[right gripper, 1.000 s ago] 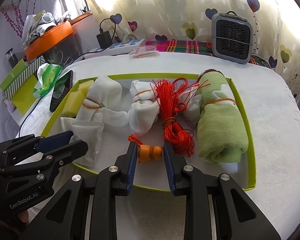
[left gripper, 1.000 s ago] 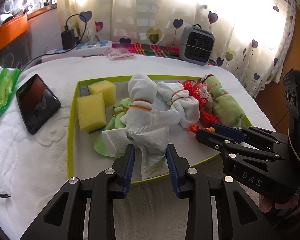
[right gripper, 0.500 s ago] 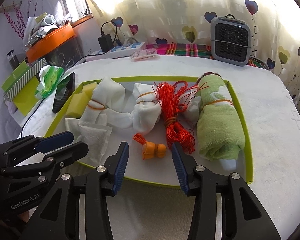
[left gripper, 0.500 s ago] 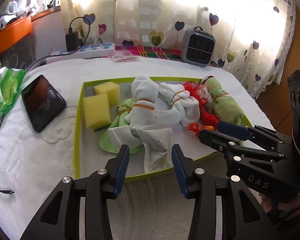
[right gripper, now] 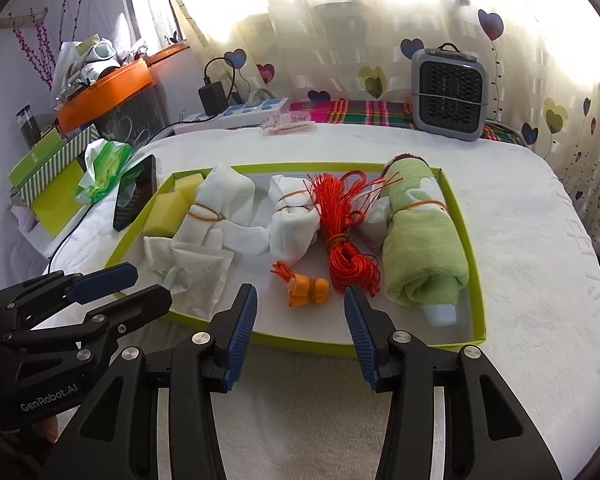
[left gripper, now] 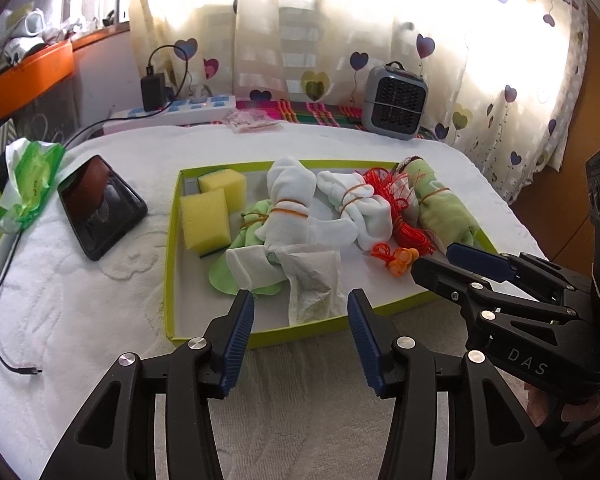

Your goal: Organize soft objects

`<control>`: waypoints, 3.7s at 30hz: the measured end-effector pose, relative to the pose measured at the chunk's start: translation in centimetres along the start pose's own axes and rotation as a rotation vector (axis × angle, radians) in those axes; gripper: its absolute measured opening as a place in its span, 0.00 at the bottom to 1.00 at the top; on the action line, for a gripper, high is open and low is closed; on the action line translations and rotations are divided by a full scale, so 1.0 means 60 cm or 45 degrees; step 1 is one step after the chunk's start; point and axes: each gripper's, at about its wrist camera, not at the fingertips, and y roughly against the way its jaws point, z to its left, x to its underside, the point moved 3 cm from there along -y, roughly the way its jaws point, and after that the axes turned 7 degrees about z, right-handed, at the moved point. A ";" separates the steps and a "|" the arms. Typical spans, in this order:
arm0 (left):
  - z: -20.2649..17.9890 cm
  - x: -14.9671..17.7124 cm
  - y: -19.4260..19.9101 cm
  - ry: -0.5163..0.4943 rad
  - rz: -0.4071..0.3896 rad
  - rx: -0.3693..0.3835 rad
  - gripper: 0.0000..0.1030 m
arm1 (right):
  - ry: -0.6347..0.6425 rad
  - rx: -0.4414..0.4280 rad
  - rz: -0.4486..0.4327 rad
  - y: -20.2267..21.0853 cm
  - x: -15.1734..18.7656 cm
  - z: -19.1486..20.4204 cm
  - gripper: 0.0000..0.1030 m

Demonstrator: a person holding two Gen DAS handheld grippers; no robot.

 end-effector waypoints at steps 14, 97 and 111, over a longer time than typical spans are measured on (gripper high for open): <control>-0.004 0.036 0.029 0.019 -0.007 -0.058 0.47 | 0.014 0.092 -0.041 0.037 0.032 0.004 0.49; -0.009 0.106 -0.015 0.041 0.086 -0.219 0.59 | -0.032 0.259 0.144 0.015 0.113 -0.018 0.72; -0.009 0.106 -0.015 0.041 0.085 -0.220 0.59 | -0.032 0.258 0.144 0.014 0.113 -0.018 0.72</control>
